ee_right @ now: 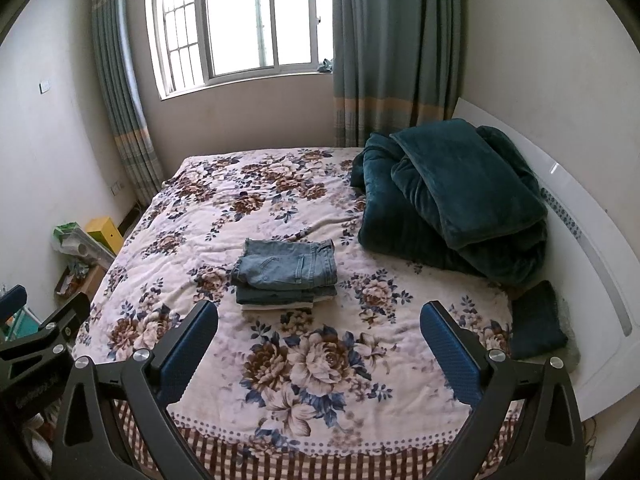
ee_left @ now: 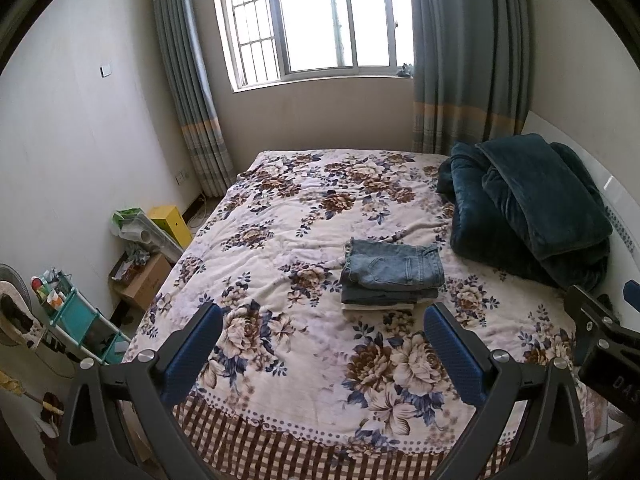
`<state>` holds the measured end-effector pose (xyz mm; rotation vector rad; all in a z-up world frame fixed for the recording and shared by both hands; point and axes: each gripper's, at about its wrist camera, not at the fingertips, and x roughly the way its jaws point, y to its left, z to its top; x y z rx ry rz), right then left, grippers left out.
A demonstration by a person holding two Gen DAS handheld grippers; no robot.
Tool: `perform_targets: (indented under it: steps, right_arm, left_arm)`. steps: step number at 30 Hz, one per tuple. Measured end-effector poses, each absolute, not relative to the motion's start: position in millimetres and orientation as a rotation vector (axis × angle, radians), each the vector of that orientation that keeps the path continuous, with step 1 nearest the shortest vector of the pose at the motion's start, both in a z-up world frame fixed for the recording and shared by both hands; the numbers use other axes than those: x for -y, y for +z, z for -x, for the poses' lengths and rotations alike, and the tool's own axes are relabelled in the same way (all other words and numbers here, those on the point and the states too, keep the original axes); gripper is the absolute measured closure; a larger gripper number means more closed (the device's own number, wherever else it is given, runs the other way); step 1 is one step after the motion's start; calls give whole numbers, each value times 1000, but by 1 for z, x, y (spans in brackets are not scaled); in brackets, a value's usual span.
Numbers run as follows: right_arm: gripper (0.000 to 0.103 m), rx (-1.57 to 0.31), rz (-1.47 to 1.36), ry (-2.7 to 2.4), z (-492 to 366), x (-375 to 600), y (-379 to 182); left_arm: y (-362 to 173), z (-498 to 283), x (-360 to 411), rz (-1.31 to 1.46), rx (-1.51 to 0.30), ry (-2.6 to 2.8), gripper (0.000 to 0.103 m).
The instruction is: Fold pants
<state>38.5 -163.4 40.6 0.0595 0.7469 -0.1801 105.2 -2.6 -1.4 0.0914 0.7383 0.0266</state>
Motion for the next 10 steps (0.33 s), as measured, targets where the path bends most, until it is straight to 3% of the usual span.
perform_targets:
  steps: [10]
  right_arm:
    - [0, -745, -60, -180, -39, 165, 42]
  left_arm:
    - [6, -109, 0, -91, -727, 22, 0]
